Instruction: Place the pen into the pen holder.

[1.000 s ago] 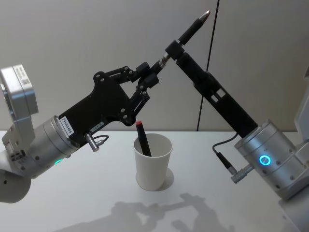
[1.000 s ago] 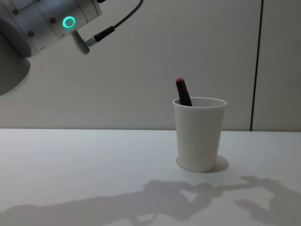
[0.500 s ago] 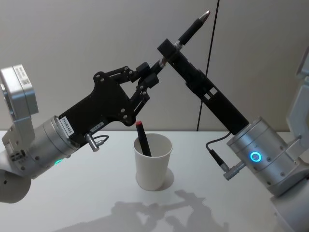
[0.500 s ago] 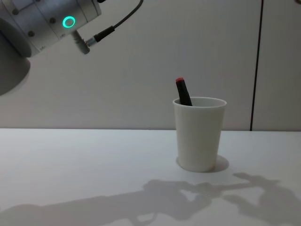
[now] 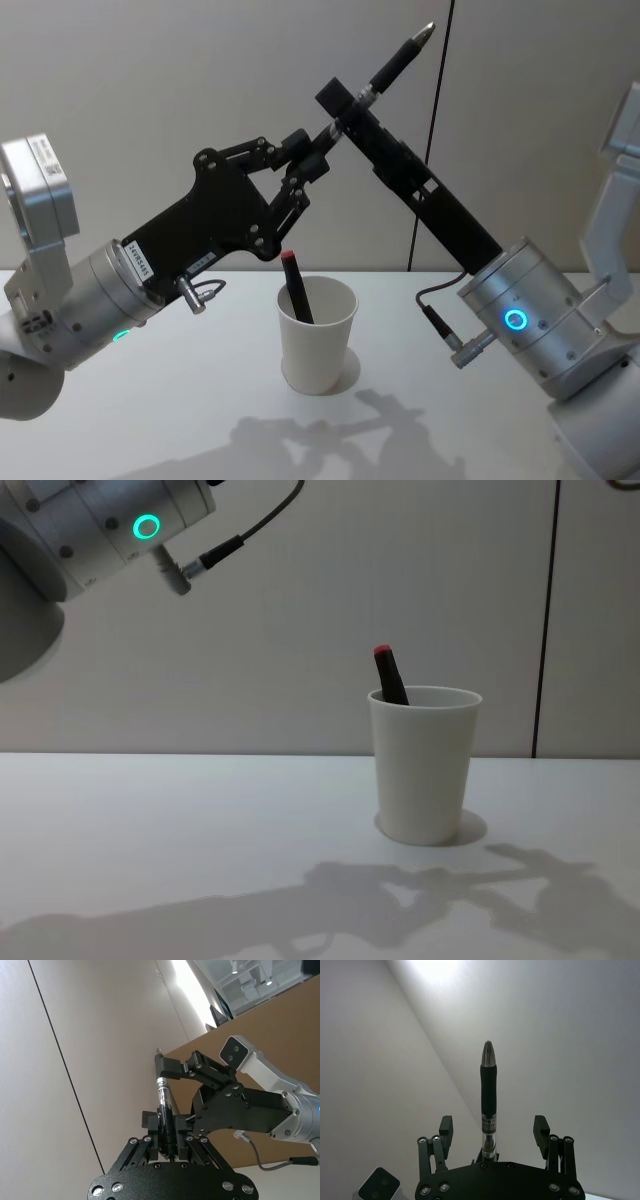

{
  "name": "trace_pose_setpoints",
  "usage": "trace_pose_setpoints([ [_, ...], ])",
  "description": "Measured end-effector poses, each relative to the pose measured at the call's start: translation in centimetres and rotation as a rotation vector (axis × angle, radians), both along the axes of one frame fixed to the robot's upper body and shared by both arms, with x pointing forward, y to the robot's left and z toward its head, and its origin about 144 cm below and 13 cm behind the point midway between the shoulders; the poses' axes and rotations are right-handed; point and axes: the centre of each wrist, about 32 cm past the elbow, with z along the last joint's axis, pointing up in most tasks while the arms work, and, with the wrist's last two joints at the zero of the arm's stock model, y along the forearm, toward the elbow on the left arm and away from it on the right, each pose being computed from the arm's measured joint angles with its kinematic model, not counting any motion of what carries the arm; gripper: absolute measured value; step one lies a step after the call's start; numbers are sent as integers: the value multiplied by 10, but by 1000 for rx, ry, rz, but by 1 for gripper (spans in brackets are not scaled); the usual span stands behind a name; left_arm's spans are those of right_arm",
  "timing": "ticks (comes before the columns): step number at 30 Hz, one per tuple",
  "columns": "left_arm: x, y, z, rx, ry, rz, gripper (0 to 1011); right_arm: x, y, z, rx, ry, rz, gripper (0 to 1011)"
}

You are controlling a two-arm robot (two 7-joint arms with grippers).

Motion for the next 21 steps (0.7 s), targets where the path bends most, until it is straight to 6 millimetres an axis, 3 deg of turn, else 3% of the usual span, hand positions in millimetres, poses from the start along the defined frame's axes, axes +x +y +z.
trace_pose_setpoints([
  [9,0,0,0,0,0,0,204,1,2,0,2,1,-1,961],
  [21,0,0,0,0,0,0,204,1,3,0,3,2,-1,616],
])
